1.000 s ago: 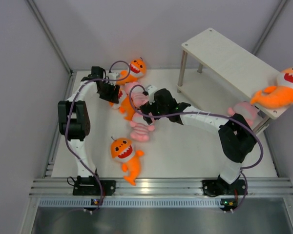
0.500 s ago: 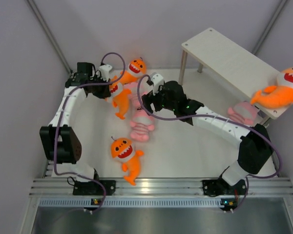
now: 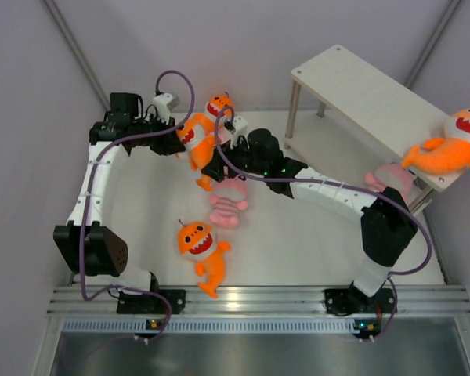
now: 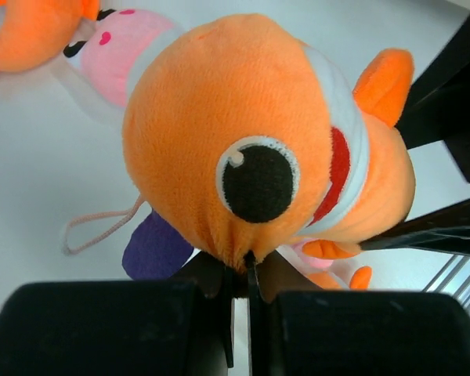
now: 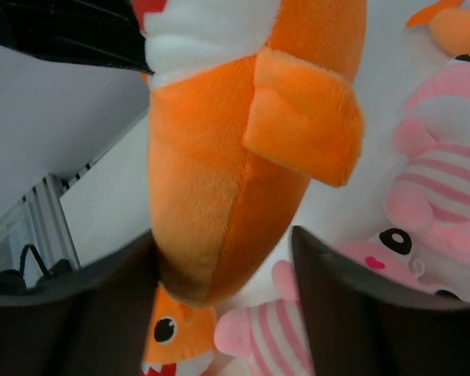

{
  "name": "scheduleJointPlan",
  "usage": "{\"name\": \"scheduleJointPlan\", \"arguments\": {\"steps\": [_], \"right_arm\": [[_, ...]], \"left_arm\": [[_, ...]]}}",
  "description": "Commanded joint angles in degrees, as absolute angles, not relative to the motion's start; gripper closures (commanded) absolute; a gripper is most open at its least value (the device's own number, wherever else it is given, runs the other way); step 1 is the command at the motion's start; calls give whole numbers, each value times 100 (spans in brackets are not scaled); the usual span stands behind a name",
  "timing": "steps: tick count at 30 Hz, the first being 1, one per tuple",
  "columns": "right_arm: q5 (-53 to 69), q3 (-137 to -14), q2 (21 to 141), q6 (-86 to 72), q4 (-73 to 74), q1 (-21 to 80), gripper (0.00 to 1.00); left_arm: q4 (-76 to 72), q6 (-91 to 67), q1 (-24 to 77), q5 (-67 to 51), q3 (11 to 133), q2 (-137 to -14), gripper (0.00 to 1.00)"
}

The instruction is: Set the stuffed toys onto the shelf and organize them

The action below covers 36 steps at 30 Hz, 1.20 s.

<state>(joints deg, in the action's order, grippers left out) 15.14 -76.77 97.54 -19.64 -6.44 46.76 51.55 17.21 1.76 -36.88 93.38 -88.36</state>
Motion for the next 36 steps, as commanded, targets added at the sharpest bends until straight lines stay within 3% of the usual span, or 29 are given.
{"name": "scheduleJointPlan", "arguments": {"steps": [1,3,4,5,6,10,13,29,36], "right_arm": [[1662,-8007,10001,-2601,-1213,4720,44],[1635,-7981,10019,-2812,-1353,4694,71],[1600,-7980,9967,-2873,-1414,4685,99],[1556,-7989,9923,-2952,-1519,4667,100],[1503,-8041,9879,-2953,-1538,4632,100],[1188,-8437,9537,-2988,-1442,4378,100],[942,-8736,9352,-3260,-1380,3912,100],[-597,-9457,8947,-4228,-871,1830,100],[-790,-9537,9018,-4219,-518,1459,100]], "left_arm": [[5168,1538,176,-4358,9624,-8684,100],[5168,1512,176,-4351,9642,-8666,100],[5194,1529,176,-4281,9659,-8683,100],[5220,1538,176,-4211,9668,-8684,90],[5229,1512,176,-4088,9703,-8675,62],[5300,1371,167,-3271,9966,-8710,14],[5414,1424,141,-2796,10239,-8692,1],[5730,1749,88,-2628,10169,-8666,1],[5730,1784,88,-2628,10099,-8666,1]]}}
